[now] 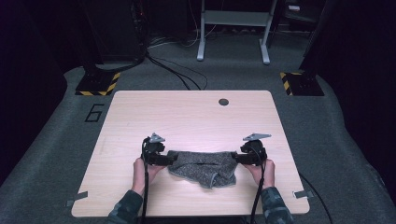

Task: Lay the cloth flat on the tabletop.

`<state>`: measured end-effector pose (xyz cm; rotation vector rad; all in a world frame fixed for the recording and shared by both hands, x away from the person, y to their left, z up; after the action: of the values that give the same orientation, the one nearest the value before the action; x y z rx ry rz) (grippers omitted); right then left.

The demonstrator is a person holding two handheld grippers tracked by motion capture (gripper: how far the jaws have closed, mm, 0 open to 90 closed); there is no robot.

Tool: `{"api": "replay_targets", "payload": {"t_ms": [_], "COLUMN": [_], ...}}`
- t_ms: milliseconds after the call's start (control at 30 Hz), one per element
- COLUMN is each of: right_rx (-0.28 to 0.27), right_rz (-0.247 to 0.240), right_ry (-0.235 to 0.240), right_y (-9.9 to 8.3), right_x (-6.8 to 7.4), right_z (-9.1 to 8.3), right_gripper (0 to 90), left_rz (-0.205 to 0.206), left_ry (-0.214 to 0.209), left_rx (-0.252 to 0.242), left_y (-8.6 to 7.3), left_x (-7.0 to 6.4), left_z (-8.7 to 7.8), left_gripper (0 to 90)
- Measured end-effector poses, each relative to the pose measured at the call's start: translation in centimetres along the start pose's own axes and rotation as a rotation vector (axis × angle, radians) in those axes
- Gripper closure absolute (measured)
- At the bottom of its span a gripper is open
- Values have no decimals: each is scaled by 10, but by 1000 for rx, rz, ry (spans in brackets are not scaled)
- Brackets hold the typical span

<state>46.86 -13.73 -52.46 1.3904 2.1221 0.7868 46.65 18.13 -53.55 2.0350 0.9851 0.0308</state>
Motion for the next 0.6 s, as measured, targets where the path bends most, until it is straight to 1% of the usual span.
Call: {"api": "replay_targets", "payload": {"t_ms": [33,67,100,133,167,200,233,267,300,333,367,400,433,467,600], "right_rx": [10,10,22,52,52,51,60,79,79,75,88,88,99,100,96], "right_rz": [-5,-5,-2,11,11,6,-4,7,7,-3,-8,-8,-3,-12,-20], "right_ry": [0,0,-8,-9,-9,-13,-14,-11,-11,-12,-13,-16,-15,-17,-25], "right_y": [1,1,2,3,3,3,3,1,1,1,-1,-2,-3,-4,-5], "right_x": [-1,-1,-1,-1,-1,-2,-3,-2,-2,-2,-1,0,1,1,1], "right_z": [5,5,8,17,17,20,24,28,28,30,31,32,32,33,34], "right_gripper": [452,452,463,471,471,479,482,491,491,494,499,507,516,535,560], "left_rz": [-7,-7,-6,2,-3,-2,2,6,8,8,7,18,17,20,23], "left_ry": [2,2,5,2,4,9,7,6,9,8,13,11,17,9,11], "left_rx": [2,2,12,27,24,35,48,56,58,64,59,74,72,83,91], "left_y": [0,0,0,-1,-1,-1,-2,-2,-2,-3,-2,-3,-3,-4,-5], "left_x": [2,2,3,5,5,6,7,7,7,7,7,7,7,7,7], "left_z": [2,2,4,6,7,9,10,11,12,12,13,13,13,13,14], "left_gripper": [265,272,272,299,299,314,331,365,365,376,396,424,440,481,549]}}
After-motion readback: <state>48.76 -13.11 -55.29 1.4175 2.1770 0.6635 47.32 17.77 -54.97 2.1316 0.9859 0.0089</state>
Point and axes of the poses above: each handheld gripper's, and its own axes: z roughly forward along the jaws, y roughly out of its top, x roughly to its left, the point moved 6 cm from there along z, roughly forward along the jaws, and after that the axes turned 15 degrees about -y, right-handed, at the moved point
